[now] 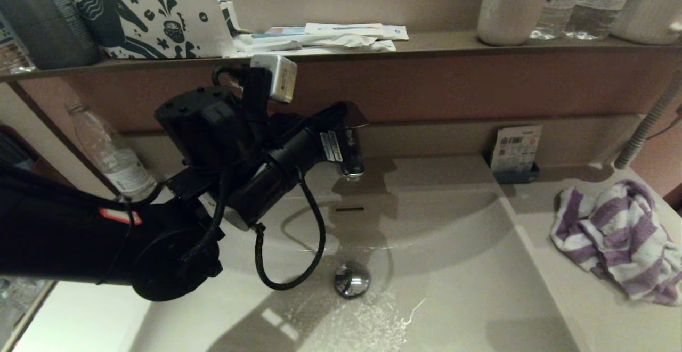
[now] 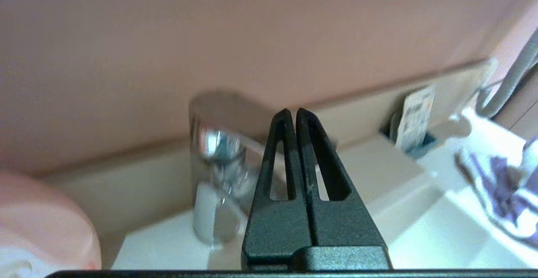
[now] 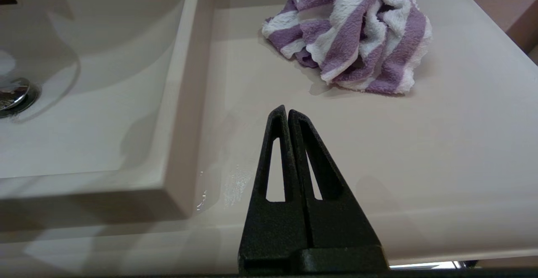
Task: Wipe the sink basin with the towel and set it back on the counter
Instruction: Turn off the faucet
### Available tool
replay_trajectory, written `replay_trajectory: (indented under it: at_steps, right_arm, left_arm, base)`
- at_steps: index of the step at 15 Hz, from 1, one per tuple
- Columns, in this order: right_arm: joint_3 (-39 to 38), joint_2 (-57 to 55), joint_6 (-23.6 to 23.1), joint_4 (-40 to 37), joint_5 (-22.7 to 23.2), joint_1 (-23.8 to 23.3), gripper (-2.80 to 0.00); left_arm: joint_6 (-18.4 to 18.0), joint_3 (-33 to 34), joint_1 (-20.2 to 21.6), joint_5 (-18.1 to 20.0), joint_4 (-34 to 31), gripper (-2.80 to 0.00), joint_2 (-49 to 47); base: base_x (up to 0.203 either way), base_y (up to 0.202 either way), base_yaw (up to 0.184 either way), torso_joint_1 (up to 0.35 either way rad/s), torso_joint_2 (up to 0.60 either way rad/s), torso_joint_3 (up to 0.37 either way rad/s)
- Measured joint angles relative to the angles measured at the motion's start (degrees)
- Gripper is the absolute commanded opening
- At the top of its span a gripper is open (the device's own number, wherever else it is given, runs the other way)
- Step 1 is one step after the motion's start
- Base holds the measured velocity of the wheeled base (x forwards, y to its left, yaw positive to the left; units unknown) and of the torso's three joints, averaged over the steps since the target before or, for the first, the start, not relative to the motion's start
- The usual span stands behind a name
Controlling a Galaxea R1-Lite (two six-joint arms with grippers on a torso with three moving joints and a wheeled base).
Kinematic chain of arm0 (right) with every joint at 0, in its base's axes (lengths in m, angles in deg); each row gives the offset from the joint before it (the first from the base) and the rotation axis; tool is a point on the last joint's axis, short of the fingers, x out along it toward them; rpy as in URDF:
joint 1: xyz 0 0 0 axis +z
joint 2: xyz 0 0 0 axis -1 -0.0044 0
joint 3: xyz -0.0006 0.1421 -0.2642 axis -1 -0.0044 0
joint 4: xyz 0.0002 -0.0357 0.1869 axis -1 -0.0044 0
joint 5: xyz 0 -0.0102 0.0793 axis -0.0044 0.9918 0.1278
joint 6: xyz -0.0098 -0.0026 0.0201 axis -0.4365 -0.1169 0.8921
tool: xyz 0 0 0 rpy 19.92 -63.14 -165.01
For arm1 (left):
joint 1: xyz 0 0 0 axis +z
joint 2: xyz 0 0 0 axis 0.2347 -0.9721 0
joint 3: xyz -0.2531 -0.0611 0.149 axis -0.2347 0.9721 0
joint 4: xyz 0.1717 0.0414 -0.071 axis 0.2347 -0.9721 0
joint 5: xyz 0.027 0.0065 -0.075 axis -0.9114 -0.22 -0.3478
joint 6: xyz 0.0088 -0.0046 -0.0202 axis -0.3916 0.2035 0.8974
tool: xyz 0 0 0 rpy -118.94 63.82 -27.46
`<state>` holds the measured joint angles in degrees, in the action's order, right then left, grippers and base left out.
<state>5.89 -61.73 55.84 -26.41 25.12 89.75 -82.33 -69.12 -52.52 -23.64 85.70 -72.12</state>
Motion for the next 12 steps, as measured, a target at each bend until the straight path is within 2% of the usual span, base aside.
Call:
replay_trajectory:
  at_steps: [4,6,9,12]
  right_arm:
    - [0.0,0.0,0.0,0.0,0.01,0.0,-2.8]
    - [0.0,0.0,0.0,0.0,0.02,0.0,-2.8]
    - [0.0,0.0,0.0,0.0,0.02,0.0,-2.8]
    - [0.0,0.0,0.0,0.0,0.02,0.0,-2.8]
  left_arm:
    - [0.01,-1.21,-2.19,-0.32,-0.57,-2.8,0.43]
    - [0.04,0.38,-2.67,-0.52,-0.4,-2.8,0.8]
    - [0.26,8.58,-2.39,-1.07,1.05,-2.8,4.38]
    - [0.12,16.22,-0.07,-1.95,2.35,-2.8,12.32]
  base:
    - [0.0,0.0,0.0,0.0,0.0,0.0]
    - [0.0,0.0,0.0,0.0,0.0,0.0]
    - [0.0,0.0,0.0,0.0,0.0,0.0]
    - [0.0,0.0,0.0,0.0,0.0,0.0]
